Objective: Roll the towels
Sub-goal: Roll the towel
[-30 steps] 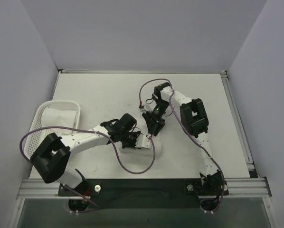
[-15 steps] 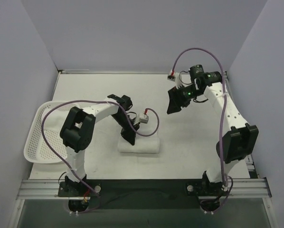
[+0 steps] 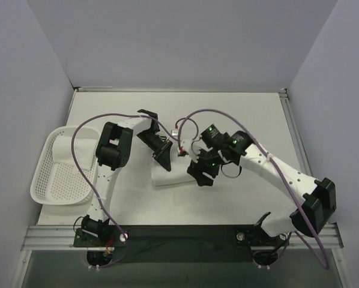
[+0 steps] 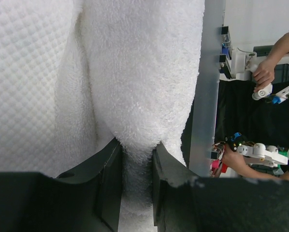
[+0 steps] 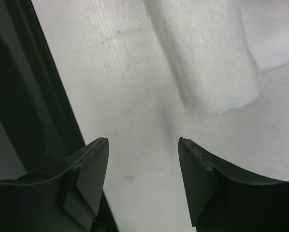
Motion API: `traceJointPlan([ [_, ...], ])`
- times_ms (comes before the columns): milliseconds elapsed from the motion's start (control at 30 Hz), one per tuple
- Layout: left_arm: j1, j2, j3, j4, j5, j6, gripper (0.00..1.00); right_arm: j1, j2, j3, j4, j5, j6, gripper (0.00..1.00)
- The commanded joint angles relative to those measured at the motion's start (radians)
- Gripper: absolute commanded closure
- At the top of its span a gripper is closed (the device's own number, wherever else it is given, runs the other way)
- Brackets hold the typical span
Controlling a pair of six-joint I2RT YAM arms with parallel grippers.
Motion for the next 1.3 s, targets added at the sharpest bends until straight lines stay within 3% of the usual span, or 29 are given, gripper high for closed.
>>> traceJointPlan([
  [0, 0.009, 0.079, 0.011, -0.042, -0.183, 0.126, 0.75, 0.175, -0.025, -0.052, 0.174, 0.277, -0.049, 0.41],
  [33, 0.009, 0.086, 0.010, -0.042, -0.188, 0.129, 0.74, 0.207, -0.008, -0.068, 0.215, 0.377, -0.093, 0.38],
  [133, 0.007, 0.094, 0.004, -0.040, -0.192, 0.144, 0.71, 0.299, 0.017, -0.170, 0.422, 0.485, -0.222, 0.23],
  [267, 0.009, 0.100, 0.003, -0.042, -0.217, 0.156, 0.71, 0.309, 0.086, -0.273, 0.679, 0.581, -0.368, 0.23],
  [367, 0.009, 0.103, 0.003, -0.042, -0.215, 0.158, 0.70, 0.307, 0.132, -0.327, 0.776, 0.596, -0.427, 0.24],
  [500, 0.009, 0.108, 0.008, -0.042, -0.214, 0.158, 0.70, 0.307, 0.196, -0.353, 0.859, 0.576, -0.473, 0.30],
  [600, 0.009, 0.106, 0.011, -0.042, -0.221, 0.159, 0.69, 0.301, 0.235, -0.381, 0.867, 0.538, -0.477, 0.41],
  [633, 0.007, 0.102, 0.011, -0.042, -0.223, 0.162, 0.67, 0.298, 0.245, -0.391, 0.865, 0.526, -0.474, 0.56],
  [700, 0.009, 0.099, 0.014, -0.040, -0.225, 0.167, 0.64, 0.283, 0.253, -0.390, 0.821, 0.466, -0.452, 0.70],
  [733, 0.007, 0.091, 0.017, -0.042, -0.226, 0.167, 0.58, 0.275, 0.256, -0.381, 0.794, 0.434, -0.433, 0.82],
  [833, 0.010, 0.061, 0.017, -0.046, -0.220, 0.159, 0.46, 0.225, 0.294, -0.266, 0.558, 0.287, -0.334, 1.00],
  [867, 0.012, 0.045, 0.005, -0.046, -0.212, 0.167, 0.40, 0.211, 0.307, -0.188, 0.426, 0.245, -0.312, 1.00],
  [933, 0.024, -0.007, -0.007, -0.040, -0.186, 0.167, 0.34, 0.173, 0.322, -0.142, 0.338, 0.131, -0.252, 1.00],
  [967, 0.029, -0.025, -0.018, -0.036, -0.160, 0.159, 0.26, 0.166, 0.322, -0.120, 0.278, 0.100, -0.240, 1.00],
  [1267, 0.184, -0.190, -0.006, 0.017, -0.050, 0.117, 0.18, 0.142, 0.351, -0.043, 0.005, -0.106, -0.168, 1.00],
])
